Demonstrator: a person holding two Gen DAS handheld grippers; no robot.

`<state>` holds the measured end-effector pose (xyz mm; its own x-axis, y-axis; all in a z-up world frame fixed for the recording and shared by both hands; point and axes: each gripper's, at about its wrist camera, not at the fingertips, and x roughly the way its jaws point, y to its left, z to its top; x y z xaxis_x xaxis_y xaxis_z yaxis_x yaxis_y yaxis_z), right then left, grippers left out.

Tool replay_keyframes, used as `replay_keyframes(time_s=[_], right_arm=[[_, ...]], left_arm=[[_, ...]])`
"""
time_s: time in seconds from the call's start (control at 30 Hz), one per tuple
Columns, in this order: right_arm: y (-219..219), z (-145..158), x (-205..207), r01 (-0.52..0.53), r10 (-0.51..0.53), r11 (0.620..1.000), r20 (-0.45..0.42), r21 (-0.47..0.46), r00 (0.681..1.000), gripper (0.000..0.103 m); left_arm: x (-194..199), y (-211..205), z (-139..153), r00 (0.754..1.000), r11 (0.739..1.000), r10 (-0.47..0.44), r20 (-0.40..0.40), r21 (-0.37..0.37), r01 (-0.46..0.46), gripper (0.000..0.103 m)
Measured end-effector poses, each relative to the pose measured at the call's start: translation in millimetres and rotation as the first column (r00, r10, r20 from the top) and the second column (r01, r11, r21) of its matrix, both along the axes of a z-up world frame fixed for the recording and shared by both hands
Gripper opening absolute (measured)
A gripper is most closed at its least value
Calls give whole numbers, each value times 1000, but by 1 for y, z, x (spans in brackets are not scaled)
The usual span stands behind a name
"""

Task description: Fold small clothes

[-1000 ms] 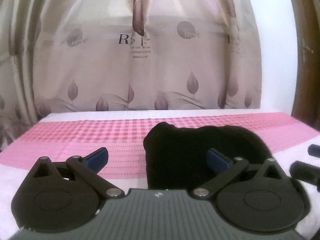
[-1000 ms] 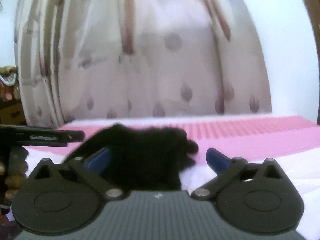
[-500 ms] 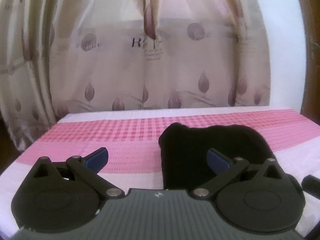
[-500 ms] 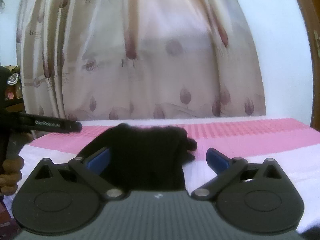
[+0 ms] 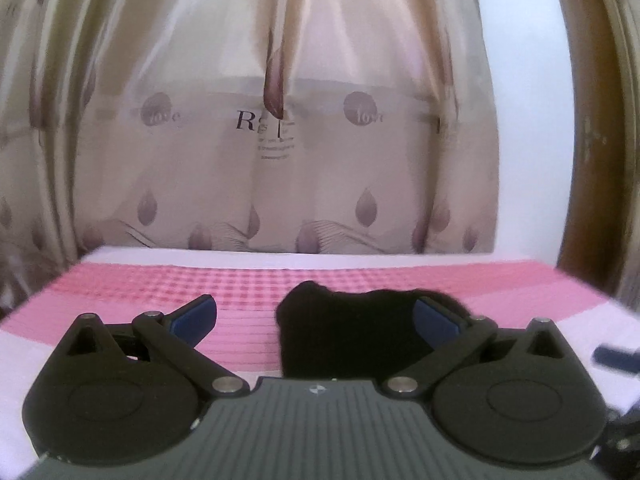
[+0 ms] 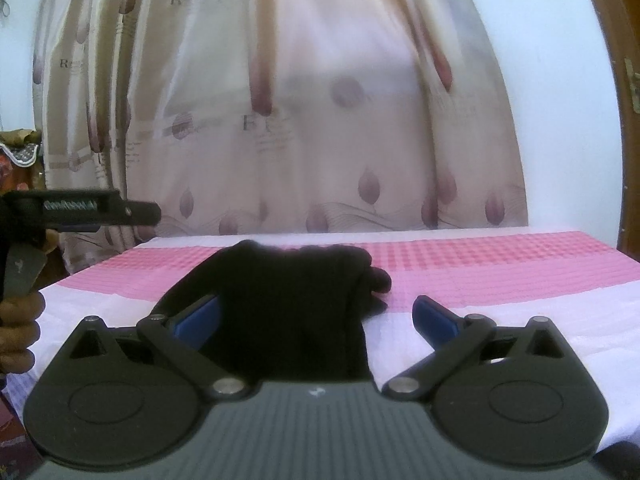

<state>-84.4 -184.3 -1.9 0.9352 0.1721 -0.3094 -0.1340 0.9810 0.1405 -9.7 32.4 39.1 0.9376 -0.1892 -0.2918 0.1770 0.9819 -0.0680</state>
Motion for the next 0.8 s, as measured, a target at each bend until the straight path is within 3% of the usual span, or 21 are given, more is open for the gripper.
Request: replay_keyframes(time_s=[0.1,0.27,0.8], right_arm=[[-1,-1,0,4,-4,1000,-6,5,1000,103],[-1,-1,1,3,-3,1000,-18,8,1000,103],[0,-4,1,0,0,1000,-37,10,999,103]], left_arm=[[3,3,0,1000,999,10,-15,-40,-11,103],[6,0,-3,999,999,43,-26,1,-43,103],[6,2,-7,999,999,44,-19,10,-44,103]])
